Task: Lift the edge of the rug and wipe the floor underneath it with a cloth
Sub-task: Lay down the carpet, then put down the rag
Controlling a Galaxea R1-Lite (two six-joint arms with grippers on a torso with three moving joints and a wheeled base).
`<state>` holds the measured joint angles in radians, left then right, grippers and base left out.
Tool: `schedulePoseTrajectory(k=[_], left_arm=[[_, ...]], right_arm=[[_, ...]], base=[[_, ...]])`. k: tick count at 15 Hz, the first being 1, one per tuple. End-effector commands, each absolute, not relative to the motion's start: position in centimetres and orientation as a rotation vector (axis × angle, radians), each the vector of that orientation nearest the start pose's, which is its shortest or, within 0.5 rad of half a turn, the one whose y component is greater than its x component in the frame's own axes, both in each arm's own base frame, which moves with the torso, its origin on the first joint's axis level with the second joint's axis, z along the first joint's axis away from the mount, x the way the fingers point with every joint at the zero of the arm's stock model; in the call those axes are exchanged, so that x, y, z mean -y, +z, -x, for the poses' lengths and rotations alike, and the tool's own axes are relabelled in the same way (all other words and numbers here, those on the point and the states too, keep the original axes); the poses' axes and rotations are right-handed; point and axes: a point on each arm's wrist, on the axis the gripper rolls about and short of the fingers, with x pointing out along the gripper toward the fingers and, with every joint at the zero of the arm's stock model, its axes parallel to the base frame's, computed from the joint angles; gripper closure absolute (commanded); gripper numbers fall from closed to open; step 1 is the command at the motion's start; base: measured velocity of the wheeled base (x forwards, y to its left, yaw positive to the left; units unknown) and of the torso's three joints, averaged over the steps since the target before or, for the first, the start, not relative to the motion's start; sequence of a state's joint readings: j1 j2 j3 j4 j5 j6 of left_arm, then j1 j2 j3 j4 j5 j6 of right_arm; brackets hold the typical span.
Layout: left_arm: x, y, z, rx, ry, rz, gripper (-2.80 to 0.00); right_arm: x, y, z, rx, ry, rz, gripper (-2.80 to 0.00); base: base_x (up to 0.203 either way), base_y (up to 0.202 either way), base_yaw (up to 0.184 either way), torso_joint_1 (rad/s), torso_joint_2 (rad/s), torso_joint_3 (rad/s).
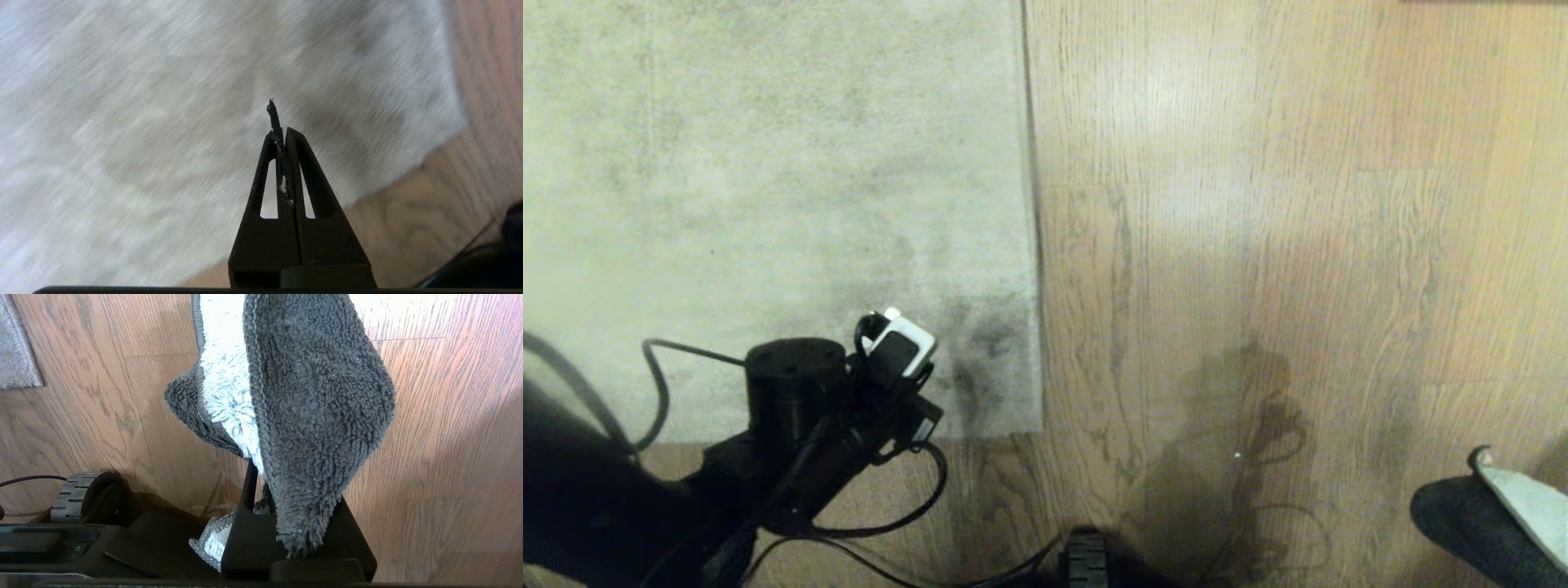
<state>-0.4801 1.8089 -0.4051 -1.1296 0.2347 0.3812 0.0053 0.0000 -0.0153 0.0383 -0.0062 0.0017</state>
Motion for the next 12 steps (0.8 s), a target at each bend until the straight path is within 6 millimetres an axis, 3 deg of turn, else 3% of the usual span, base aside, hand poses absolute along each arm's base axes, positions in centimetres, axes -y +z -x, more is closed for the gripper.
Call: schedulePoseTrajectory(k=[1, 5, 12], left_arm=[[10.2, 11.9, -22.4, -0.173, -0.251, -0.445, 0.0], [8.5, 12.3, -19.2, -0.214, -0.24, -0.382, 0.0], [5.1, 10.8, -12.0, -0.317, -0.232, -0.302, 0.0]], right_arm=[[0.0, 7.6, 2.4, -0.024, 0.0, -0.002, 0.0], [0.0, 7.6, 2.4, -0.025, 0.0, -0.001, 0.0], [0.0, 7.6, 2.4, -0.024, 0.0, -0.002, 0.0]], base=[[0.0, 0.0, 0.0, 0.0, 0.0, 0.0], [0.0, 0.0, 0.0, 0.0, 0.0, 0.0], [0.0, 0.0, 0.0, 0.0, 0.0, 0.0]])
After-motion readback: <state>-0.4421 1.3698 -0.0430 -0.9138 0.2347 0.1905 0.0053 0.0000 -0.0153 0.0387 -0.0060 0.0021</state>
